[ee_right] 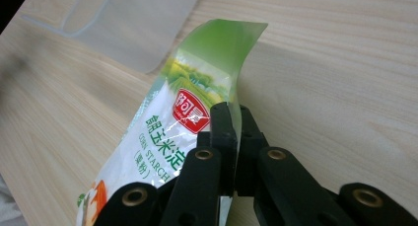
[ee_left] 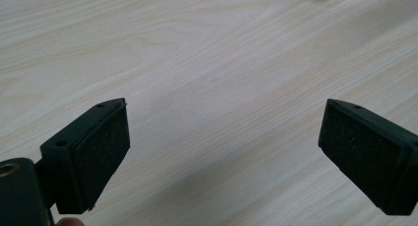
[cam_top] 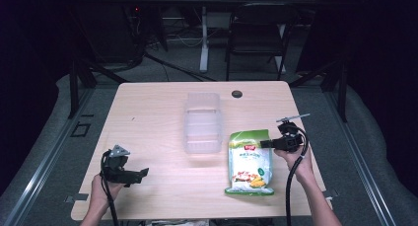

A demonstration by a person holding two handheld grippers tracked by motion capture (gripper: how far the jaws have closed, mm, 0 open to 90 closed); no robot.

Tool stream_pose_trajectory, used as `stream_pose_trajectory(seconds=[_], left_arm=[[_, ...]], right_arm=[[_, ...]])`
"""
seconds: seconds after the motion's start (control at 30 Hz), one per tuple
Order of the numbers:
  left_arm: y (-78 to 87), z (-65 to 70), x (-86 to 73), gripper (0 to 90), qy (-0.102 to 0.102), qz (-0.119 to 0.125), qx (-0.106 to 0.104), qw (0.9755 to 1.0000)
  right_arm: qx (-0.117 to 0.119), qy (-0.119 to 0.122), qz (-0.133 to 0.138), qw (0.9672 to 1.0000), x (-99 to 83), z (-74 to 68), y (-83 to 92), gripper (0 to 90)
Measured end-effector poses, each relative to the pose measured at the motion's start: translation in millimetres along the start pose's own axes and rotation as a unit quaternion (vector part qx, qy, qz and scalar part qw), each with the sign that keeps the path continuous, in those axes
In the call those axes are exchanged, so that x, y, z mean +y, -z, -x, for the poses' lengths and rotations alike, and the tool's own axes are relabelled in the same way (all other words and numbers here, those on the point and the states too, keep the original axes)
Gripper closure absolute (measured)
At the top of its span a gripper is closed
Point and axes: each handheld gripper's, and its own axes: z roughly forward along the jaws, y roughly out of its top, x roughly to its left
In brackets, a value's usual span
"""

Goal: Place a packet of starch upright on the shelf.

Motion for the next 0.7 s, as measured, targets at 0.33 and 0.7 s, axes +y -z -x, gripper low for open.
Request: stream_pose_trajectory(seconds=[0.33,0.7], left_arm=[[0.0,-0.4,0.0,5.2,-0.002,0.0,-0.001,1.0],[0.0,-0.4,0.1,5.1,-0.003,0.0,0.001,1.0]], right_arm=[[-0.001,0.013,0.017,0.9998,2.1,-8.9,11.8,90.0],[-0.012,0.035,0.034,0.9987,5.0,-21.6,22.4,90.0]])
